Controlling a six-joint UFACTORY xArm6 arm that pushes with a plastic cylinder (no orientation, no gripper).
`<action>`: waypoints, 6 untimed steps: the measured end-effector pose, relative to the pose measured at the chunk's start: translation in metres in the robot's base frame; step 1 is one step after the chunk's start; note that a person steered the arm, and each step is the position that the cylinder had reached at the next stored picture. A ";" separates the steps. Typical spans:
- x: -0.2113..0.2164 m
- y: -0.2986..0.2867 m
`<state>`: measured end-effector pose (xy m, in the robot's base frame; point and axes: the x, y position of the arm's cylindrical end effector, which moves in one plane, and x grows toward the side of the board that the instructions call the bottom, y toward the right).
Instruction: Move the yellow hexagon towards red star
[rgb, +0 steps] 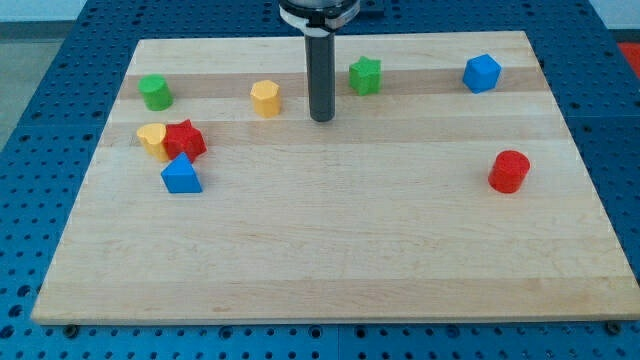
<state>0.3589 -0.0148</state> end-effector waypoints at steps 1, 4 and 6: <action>-0.002 0.000; -0.044 -0.053; -0.032 -0.127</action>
